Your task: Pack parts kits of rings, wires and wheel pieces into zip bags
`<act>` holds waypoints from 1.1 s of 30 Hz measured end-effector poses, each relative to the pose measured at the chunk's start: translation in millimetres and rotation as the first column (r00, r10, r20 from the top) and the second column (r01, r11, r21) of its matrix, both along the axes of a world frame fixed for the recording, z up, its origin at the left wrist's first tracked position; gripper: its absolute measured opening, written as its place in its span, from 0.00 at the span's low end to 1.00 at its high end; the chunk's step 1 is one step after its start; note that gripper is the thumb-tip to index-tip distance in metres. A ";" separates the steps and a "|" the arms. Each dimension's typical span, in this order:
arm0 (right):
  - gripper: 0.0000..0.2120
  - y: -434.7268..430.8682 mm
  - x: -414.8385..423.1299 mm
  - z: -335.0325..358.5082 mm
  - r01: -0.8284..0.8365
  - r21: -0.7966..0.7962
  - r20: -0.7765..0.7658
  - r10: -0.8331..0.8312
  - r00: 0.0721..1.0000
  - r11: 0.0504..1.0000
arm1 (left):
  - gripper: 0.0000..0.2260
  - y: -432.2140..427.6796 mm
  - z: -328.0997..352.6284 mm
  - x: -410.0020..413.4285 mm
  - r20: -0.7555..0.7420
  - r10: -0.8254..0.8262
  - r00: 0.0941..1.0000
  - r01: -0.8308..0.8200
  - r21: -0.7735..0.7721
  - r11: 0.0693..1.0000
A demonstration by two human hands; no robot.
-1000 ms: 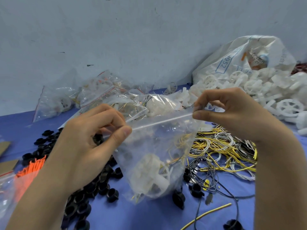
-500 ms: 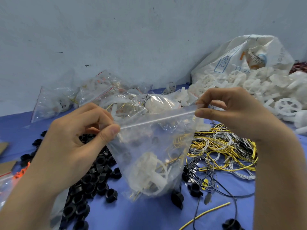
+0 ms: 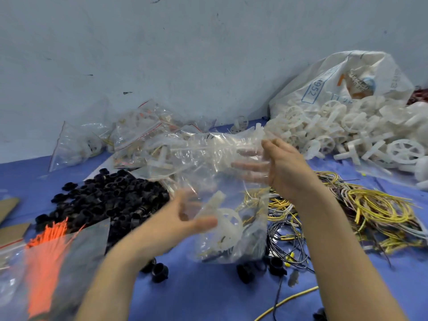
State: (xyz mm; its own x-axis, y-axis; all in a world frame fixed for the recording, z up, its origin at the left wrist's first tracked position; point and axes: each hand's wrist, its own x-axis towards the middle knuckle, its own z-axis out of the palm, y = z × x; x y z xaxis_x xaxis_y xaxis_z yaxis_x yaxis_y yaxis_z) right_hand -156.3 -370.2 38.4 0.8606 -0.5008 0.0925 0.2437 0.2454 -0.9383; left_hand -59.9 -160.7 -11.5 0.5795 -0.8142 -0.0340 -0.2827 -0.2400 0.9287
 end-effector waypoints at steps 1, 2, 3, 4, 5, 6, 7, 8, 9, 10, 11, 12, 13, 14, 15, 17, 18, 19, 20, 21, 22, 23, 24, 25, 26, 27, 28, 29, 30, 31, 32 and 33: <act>0.08 -0.1 3.7 -3.1 0.035 0.049 -0.052 -0.032 0.998 0.998 | 0.34 -5.9 -12.7 -3.6 -0.047 -0.061 0.997 0.063 0.034 0.997; 0.11 -1.9 6.3 -6.4 0.052 0.059 -0.107 -0.046 0.993 0.997 | 0.36 -9.8 -26.1 -6.5 -0.105 -0.104 0.989 0.106 0.013 0.994; 0.15 -4.6 7.8 -9.9 0.048 0.028 -0.160 -0.043 0.986 0.998 | 0.38 -15.9 -37.7 -3.6 -0.153 -0.134 0.979 0.131 -0.034 0.991; 0.19 -7.1 7.7 -13.0 0.018 -0.026 -0.211 -0.023 0.977 1.000 | 0.40 -19.0 -46.3 -3.1 -0.183 -0.151 0.971 0.140 -0.070 0.988; 0.24 -8.8 6.4 -16.1 -0.036 -0.081 -0.259 0.013 0.966 0.996 | 0.42 -21.3 -51.7 -0.6 -0.191 -0.155 0.969 0.144 -0.070 0.987; 0.29 -9.7 4.4 -19.2 -0.107 -0.132 -0.305 0.062 0.950 0.985 | 0.43 -22.2 -54.2 0.5 -0.177 -0.158 0.971 0.151 -0.054 0.987; 0.34 -9.5 2.6 -22.4 -0.188 -0.180 -0.349 0.116 0.930 0.966 | 0.43 -22.0 -55.6 0.0 -0.161 -0.161 0.974 0.156 -0.043 0.987; 0.36 -9.1 1.7 -25.5 -0.264 -0.230 -0.395 0.158 0.905 0.937 | 0.39 -21.8 -56.0 -0.6 -0.148 -0.157 0.976 0.152 -0.043 0.987; 0.37 -7.3 0.3 -27.6 -0.327 -0.283 -0.449 0.177 0.876 0.902 | 0.32 -21.6 -56.9 -0.1 -0.134 -0.140 0.981 0.134 -0.050 0.990; 0.37 -6.0 -0.5 -29.9 -0.378 -0.342 -0.504 0.172 0.847 0.860 | 0.24 -21.8 -57.1 0.4 -0.116 -0.102 0.988 0.096 -0.056 0.994; 0.35 -5.1 -0.8 -32.3 -0.412 -0.401 -0.549 0.145 0.823 0.818 | 0.18 -21.5 -57.0 0.7 -0.113 -0.040 0.993 0.033 -0.063 0.997; 0.35 -4.8 -0.8 -34.6 -0.423 -0.444 -0.574 0.112 0.811 0.790 | 0.15 -21.9 -55.5 0.9 -0.144 0.036 0.989 -0.047 -0.077 0.996; 0.35 -4.9 -0.3 -37.3 -0.419 -0.439 -0.575 0.110 0.811 0.794 | 0.14 -22.7 -53.5 2.4 -0.196 0.115 0.974 -0.137 -0.101 0.985; 0.37 -5.8 0.7 -40.0 -0.415 -0.382 -0.544 0.162 0.823 0.826 | 0.14 -23.1 -49.5 3.1 -0.262 0.192 0.946 -0.231 -0.126 0.965; 0.37 -6.0 1.6 -41.2 -0.428 -0.300 -0.483 0.251 0.839 0.852 | 0.13 -22.3 -44.9 2.1 -0.329 0.249 0.911 -0.311 -0.150 0.938; 0.32 -4.3 4.8 -40.4 -0.483 -0.134 -0.295 0.430 0.853 0.865 | 0.07 -21.1 -32.3 0.0 -0.446 0.281 0.850 -0.403 -0.207 0.891; 0.30 -4.6 7.2 -40.4 -0.510 -0.070 -0.217 0.486 0.846 0.857 | 0.06 -18.4 -24.3 -2.7 -0.506 0.242 0.828 -0.414 -0.261 0.872; 0.30 -4.1 8.6 -39.7 -0.526 -0.023 -0.159 0.516 0.841 0.850 | 0.09 -19.9 -14.2 -2.5 -0.558 0.181 0.810 -0.407 -0.313 0.858; 0.28 -3.8 10.7 -40.3 -0.529 0.015 -0.107 0.527 0.843 0.849 | 0.12 -20.0 -4.8 -4.1 -0.598 0.115 0.793 -0.393 -0.358 0.847; 0.25 -2.4 12.2 -40.6 -0.528 0.057 -0.057 0.531 0.845 0.847 | 0.15 -20.3 4.2 -5.3 -0.616 0.066 0.785 -0.374 -0.387 0.843; 0.22 -0.3 13.1 -39.7 -0.529 0.094 -0.025 0.533 0.846 0.843 | 0.18 -20.7 13.0 -6.5 -0.629 0.048 0.776 -0.378 -0.403 0.833; 0.19 3.1 14.2 -38.2 -0.529 0.121 -0.026 0.535 0.844 0.840 | 0.21 -19.7 18.2 -6.5 -0.642 0.006 0.767 -0.378 -0.444 0.812; 0.16 6.7 14.9 -36.6 -0.523 0.124 -0.046 0.532 0.846 0.843 | 0.27 -16.8 21.4 -8.4 -0.658 -0.063 0.751 -0.370 -0.497 0.785; 0.16 10.0 15.5 -34.6 -0.509 0.120 -0.073 0.519 0.852 0.852 | 0.34 -12.6 23.0 -10.8 -0.670 -0.156 0.726 -0.340 -0.546 0.766; 0.18 12.1 16.2 -32.1 -0.482 0.131 -0.087 0.494 0.865 0.866 | 0.40 -7.9 24.7 -12.4 -0.645 -0.192 0.739 -0.297 -0.569 0.767; 0.22 13.4 15.5 -28.3 -0.445 0.158 -0.089 0.462 0.882 0.881 | 0.43 -2.3 26.0 -11.3 -0.598 -0.169 0.784 -0.255 -0.558 0.790; 0.26 13.3 14.9 -24.6 -0.403 0.185 -0.085 0.423 0.902 0.896 | 0.43 5.7 26.0 -11.2 -0.523 -0.067 0.849 -0.241 -0.498 0.833; 0.28 11.7 12.5 -19.6 -0.352 0.199 -0.085 0.374 0.924 0.915 | 0.40 9.9 27.1 -5.1 -0.419 0.077 0.905 -0.262 -0.405 0.876; 0.27 8.1 9.3 -14.7 -0.294 0.212 -0.086 0.317 0.944 0.932 | 0.37 17.8 26.7 0.7 -0.290 0.217 0.932 -0.304 -0.298 0.905; 0.24 4.7 4.4 -9.4 -0.234 0.215 -0.101 0.260 0.960 0.948 | 0.33 26.2 24.8 10.0 -0.140 0.333 0.932 -0.356 -0.185 0.916; 0.18 -0.8 -1.4 -5.9 -0.171 0.191 -0.132 0.198 0.971 0.967 | 0.30 35.5 21.4 20.4 0.035 0.415 0.909 -0.413 -0.050 0.909; 0.12 -7.2 -8.2 -4.3 -0.103 0.108 -0.186 0.122 0.975 0.989 | 0.28 46.1 14.9 31.8 0.208 0.448 0.870 -0.473 0.091 0.876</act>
